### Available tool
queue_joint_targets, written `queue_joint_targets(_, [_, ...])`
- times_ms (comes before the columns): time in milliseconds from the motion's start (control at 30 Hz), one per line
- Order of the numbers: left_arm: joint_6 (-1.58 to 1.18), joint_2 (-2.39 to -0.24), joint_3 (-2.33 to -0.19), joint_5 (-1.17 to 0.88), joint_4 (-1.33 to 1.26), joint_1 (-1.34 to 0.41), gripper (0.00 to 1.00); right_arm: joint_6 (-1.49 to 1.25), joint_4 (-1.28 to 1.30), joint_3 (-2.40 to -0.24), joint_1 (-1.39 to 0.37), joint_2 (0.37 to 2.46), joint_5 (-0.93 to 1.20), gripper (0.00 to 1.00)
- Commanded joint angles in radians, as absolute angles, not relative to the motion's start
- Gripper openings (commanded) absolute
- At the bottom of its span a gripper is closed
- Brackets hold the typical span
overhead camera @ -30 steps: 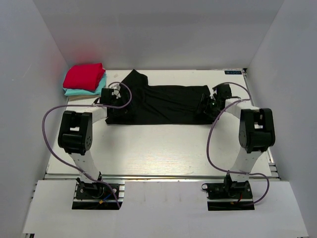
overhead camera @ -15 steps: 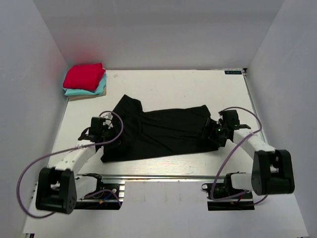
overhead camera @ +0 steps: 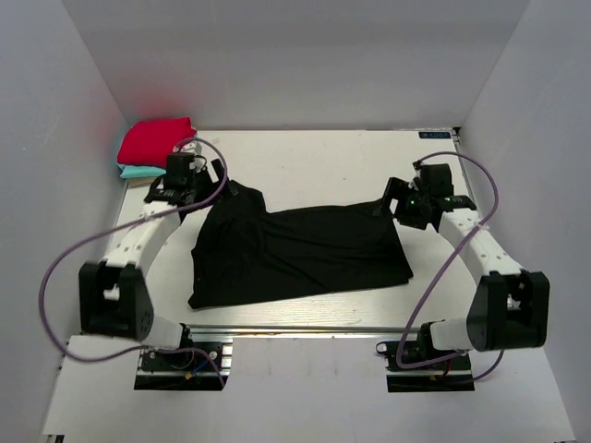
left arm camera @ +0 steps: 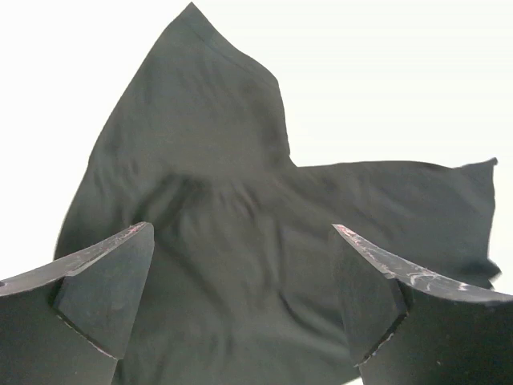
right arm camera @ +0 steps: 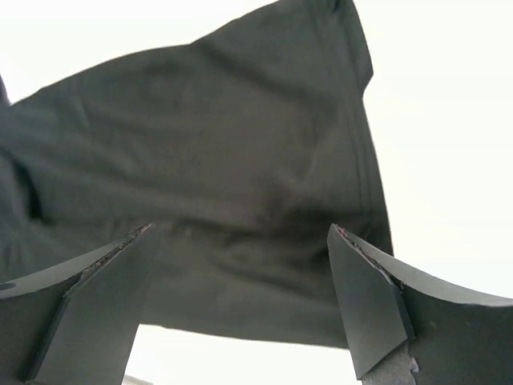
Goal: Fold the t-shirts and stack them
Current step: Grap the side of the flattened tshirt furthest away from the robot with both arms
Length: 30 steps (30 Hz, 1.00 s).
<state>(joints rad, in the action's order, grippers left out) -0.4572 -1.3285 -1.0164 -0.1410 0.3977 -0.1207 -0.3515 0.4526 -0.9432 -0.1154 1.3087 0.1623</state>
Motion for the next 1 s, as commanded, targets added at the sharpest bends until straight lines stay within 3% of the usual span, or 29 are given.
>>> queue_joint_targets(0, [-0.410, -1.507, -1.116, -0.085, 0.321, -0.114, 1.00, -0.371, 0.408, -1.014, -0.112, 1.406, 0.104, 0.90])
queue_joint_targets(267, [-0.316, -2.026, -1.514, 0.026, 0.364, -0.114, 1.00, -0.354, 0.419, -1.265, -0.110, 1.736, 0.003, 0.90])
queue_joint_targets(500, [-0.316, -2.175, -1.630, -0.060, 0.298, -0.123, 0.95, -0.339, 0.463, -1.454, -0.109, 1.939, -0.044, 0.90])
queue_joint_targets(600, [-0.298, -2.210, -1.640, -0.072, 0.298, -0.133, 0.76, -0.345, 0.462, -1.489, -0.112, 1.989, -0.075, 0.90])
queue_joint_targets(633, [-0.287, -2.210, -1.640, -0.089, 0.298, -0.133, 0.62, -0.348, 0.460, -1.502, -0.109, 2.006, -0.075, 0.90])
queue_joint_targets(700, [-0.287, -2.220, -1.620, -0.112, 0.298, -0.133, 0.47, -0.351, 0.465, -1.519, -0.107, 2.037, -0.055, 0.90])
queue_joint_targets(767, [-0.278, -2.220, -1.589, -0.112, 0.279, -0.133, 0.18, -0.351, 0.465, -1.523, -0.109, 2.051, -0.040, 0.90])
queue_joint_targets(833, [-0.278, -2.211, -1.578, -0.124, 0.267, -0.133, 0.00, -0.354, 0.448, -1.522, -0.110, 2.063, -0.029, 0.89])
queue_joint_targets(967, [-0.278, -2.191, -1.543, -0.133, 0.230, -0.133, 0.00, -0.357, 0.430, -1.519, -0.113, 2.083, -0.011, 0.79])
